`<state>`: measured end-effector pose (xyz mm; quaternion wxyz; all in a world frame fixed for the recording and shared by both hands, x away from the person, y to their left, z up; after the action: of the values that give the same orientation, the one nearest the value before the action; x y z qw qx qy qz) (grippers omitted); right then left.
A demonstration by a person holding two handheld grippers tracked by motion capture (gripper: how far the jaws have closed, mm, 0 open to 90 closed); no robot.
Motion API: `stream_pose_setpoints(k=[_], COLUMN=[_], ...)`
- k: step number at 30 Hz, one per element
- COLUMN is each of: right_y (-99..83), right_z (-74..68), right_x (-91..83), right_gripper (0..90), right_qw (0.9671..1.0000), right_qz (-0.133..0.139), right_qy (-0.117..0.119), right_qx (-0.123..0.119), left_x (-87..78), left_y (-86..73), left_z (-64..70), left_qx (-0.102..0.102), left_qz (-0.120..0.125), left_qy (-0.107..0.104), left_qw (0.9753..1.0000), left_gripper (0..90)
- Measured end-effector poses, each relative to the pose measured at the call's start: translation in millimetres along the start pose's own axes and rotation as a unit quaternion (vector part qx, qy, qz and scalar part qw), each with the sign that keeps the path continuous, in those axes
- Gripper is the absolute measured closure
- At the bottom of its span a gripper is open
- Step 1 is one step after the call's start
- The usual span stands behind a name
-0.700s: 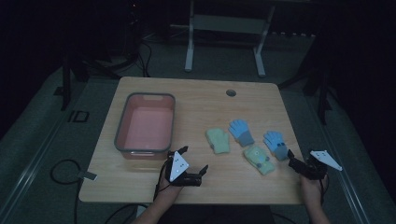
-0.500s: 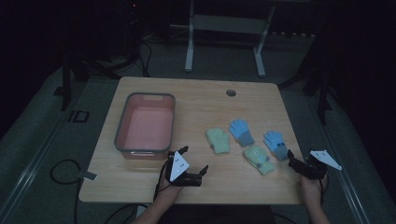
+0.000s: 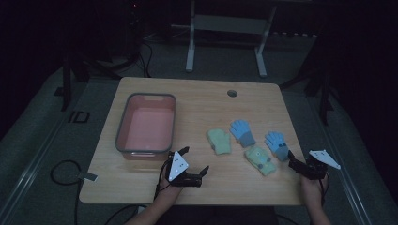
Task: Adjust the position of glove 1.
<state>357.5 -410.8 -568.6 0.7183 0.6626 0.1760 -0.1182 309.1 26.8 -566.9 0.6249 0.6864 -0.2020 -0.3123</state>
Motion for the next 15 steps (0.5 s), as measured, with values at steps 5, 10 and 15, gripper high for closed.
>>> stream_pose_setpoints(k=[5,10,15], right_y=[-0.3,-0.4,-0.7], right_z=[0.7,-0.3,-0.7], right_x=[-0.2,0.0,-0.3], right_gripper=[13.0,13.0,13.0], right_qw=[1.0,1.0,1.0], right_qz=[-0.004,-0.006,-0.007], right_qy=[0.003,0.003,0.002], right_qx=[0.005,-0.002,-0.003], left_x=[0.2,0.4,-1.2], left_y=[0.1,0.1,-0.1], left_z=[1.2,0.8,-0.7], left_qx=[0.009,0.007,-0.001], left_qz=[-0.002,-0.003,0.005], left_qy=[-0.007,-0.012,-0.012], left_qw=[0.9999,0.9999,0.9999], left_gripper=[1.0,1.0,1.0])
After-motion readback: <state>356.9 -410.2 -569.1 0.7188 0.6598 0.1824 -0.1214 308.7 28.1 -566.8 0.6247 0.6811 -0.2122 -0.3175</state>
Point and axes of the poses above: each handheld gripper's, and its own axes: x roughly forward along the jaws, y roughly out of its top, z roughly to its right, the point moved 4 cm from there along x, roughly forward along the jaws, and after that the axes turned 1 degree about z, right-handed, at the moved point
